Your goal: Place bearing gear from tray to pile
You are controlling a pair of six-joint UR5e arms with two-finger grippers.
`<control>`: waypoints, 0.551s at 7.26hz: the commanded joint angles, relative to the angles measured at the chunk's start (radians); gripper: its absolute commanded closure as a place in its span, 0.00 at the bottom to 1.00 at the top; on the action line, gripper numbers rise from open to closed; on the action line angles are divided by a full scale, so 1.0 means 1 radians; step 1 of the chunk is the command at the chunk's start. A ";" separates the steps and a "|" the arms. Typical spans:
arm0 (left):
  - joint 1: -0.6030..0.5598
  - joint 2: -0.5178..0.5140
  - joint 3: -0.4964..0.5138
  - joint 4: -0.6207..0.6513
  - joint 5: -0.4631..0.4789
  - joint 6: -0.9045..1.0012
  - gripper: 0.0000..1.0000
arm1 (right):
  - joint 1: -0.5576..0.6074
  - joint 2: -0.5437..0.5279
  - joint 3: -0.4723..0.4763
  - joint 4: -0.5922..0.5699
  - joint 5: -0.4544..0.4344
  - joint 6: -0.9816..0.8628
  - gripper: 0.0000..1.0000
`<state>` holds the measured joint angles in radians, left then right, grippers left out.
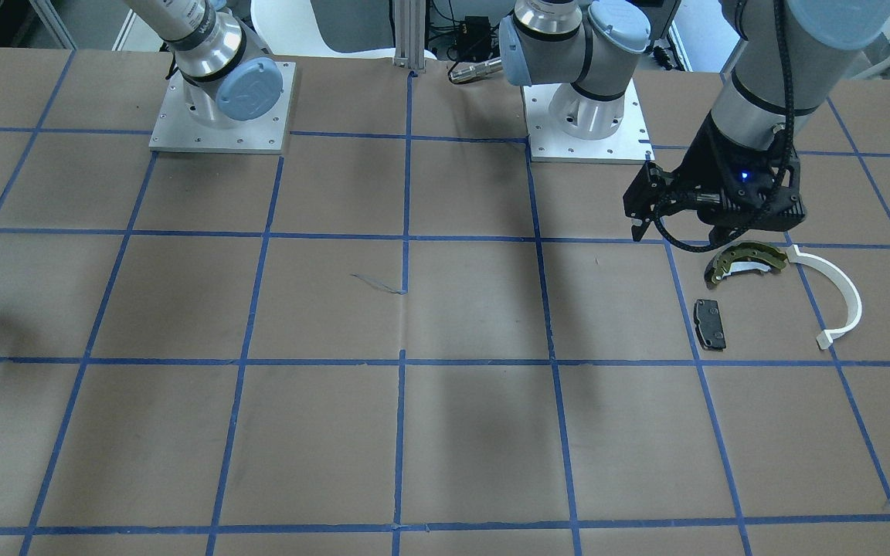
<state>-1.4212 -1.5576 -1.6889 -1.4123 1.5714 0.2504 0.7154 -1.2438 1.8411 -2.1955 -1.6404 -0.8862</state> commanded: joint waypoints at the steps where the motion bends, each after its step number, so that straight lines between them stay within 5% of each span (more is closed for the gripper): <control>1: 0.001 -0.002 -0.002 0.001 -0.002 0.006 0.00 | 0.295 -0.117 0.001 0.214 -0.004 0.318 0.97; 4: 0.001 -0.001 -0.002 0.000 0.004 0.004 0.00 | 0.838 -0.106 0.000 0.218 0.011 0.834 1.00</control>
<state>-1.4205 -1.5589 -1.6898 -1.4120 1.5728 0.2550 1.3225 -1.3502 1.8413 -1.9773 -1.6345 -0.2695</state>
